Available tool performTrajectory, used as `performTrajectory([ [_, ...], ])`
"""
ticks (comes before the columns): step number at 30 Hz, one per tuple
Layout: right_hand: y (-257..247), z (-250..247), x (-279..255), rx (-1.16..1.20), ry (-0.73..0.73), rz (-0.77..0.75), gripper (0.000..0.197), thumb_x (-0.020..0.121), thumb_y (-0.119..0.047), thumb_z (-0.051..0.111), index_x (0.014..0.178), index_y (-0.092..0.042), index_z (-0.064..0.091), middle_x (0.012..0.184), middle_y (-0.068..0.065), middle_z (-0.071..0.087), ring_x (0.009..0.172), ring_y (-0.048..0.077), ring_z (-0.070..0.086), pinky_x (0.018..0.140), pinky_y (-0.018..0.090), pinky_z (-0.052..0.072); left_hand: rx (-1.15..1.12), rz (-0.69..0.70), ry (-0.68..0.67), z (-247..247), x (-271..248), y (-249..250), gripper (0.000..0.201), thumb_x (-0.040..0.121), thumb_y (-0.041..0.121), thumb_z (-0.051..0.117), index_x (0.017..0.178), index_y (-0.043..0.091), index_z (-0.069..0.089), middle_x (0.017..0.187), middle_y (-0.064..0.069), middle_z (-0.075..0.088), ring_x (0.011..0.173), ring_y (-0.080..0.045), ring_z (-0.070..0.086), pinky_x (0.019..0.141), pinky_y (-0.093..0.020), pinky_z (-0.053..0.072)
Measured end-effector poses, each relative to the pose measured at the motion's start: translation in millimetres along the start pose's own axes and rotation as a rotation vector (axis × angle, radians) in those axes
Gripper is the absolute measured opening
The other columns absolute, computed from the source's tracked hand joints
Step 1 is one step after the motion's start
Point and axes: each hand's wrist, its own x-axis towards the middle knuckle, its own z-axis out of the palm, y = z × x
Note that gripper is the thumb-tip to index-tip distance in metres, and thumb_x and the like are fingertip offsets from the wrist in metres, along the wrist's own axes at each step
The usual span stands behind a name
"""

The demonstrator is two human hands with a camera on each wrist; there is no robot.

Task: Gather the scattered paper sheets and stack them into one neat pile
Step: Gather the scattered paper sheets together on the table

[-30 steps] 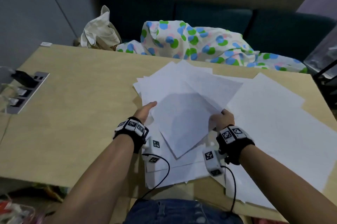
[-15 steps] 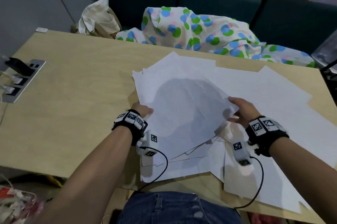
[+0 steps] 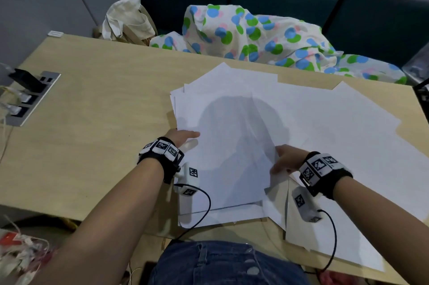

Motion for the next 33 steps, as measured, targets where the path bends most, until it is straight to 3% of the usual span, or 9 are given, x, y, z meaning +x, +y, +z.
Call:
performTrajectory([
  [5,-11,6,11,0.065,0.434,-0.081,0.051,0.087,-0.019,0.062,0.131,-0.007,0.042,0.124,0.017,0.059,0.107,0.029,0.058,0.083,0.032,0.046,0.058,0.004,0.015,1,0,2,0.079,0.079,0.025,0.075,0.143,-0.001,0.036,0.146,-0.014,0.044,0.131,-0.032,0.046,0.097,-0.035,0.039],
  [8,-26,8,18,0.021,0.405,-0.107,0.048,0.094,-0.009,0.044,0.14,-0.005,0.031,0.127,0.021,0.056,0.114,0.033,0.055,0.086,0.032,0.043,0.06,0.068,0.072,7,0,4,0.07,0.078,0.015,0.075,0.138,-0.002,0.043,0.139,-0.015,0.052,0.125,-0.033,0.052,0.104,-0.037,0.042],
  [12,-42,18,26,-0.049,0.345,-0.084,0.034,0.097,-0.008,0.037,0.128,0.003,0.041,0.131,0.022,0.05,0.12,0.033,0.05,0.084,0.029,0.037,0.053,0.165,0.087,17,-3,4,0.054,0.076,0.004,0.072,0.126,-0.001,0.055,0.124,-0.015,0.063,0.112,-0.033,0.06,0.1,-0.041,0.048],
  [17,-38,14,34,0.192,0.335,-0.041,0.028,0.085,-0.025,0.062,0.094,0.0,0.057,0.092,0.015,0.057,0.081,0.028,0.056,0.068,0.03,0.039,-0.06,0.224,0.019,20,-9,2,0.046,0.072,-0.005,0.07,0.117,-0.001,0.06,0.113,-0.02,0.067,0.104,-0.034,0.064,0.097,-0.048,0.05],
  [19,-37,11,34,0.285,0.31,-0.027,0.05,0.076,-0.035,0.072,0.106,0.002,0.058,0.09,0.012,0.058,0.079,0.026,0.059,0.064,0.029,0.042,-0.125,0.24,-0.013,19,-8,-1,0.052,0.067,-0.003,0.072,0.117,-0.001,0.058,0.112,-0.02,0.068,0.103,-0.035,0.065,0.096,-0.052,0.05],
  [22,-38,7,30,0.311,0.277,-0.031,0.045,0.074,-0.022,0.076,0.106,0.004,0.057,0.075,0.009,0.057,0.058,0.019,0.053,0.047,0.023,0.038,-0.241,0.241,-0.052,17,-12,-1,0.047,0.072,-0.01,0.067,0.118,-0.003,0.059,0.113,-0.021,0.067,0.105,-0.038,0.065,0.095,-0.052,0.049],
  [25,-50,-8,23,0.371,0.377,-0.148,0.034,0.074,-0.007,0.074,0.104,0.003,0.064,0.096,0.016,0.067,0.077,0.026,0.063,0.061,0.027,0.049,-0.309,0.238,-0.025,18,-9,6,0.045,0.075,-0.011,0.065,0.119,-0.004,0.06,0.117,-0.022,0.066,0.107,-0.037,0.063,0.098,-0.051,0.047],
  [28,-68,-29,23,0.229,0.454,-0.254,0.045,0.073,-0.014,0.077,0.112,-0.001,0.06,0.114,0.017,0.064,0.1,0.031,0.061,0.085,0.037,0.05,-0.321,0.211,0.06,25,1,16,0.051,0.069,0.001,0.072,0.119,-0.001,0.06,0.117,-0.017,0.067,0.106,-0.033,0.065,0.099,-0.05,0.049],
  [33,-78,-46,40,-0.113,0.45,-0.165,0.047,0.081,-0.01,0.066,0.124,-0.006,0.048,0.12,0.016,0.058,0.1,0.029,0.055,0.075,0.029,0.04,-0.194,0.074,0.26,33,9,36,0.039,0.084,0.004,0.062,0.121,-0.004,0.054,0.104,-0.008,0.059,0.093,-0.026,0.057,0.081,-0.028,0.046],
])
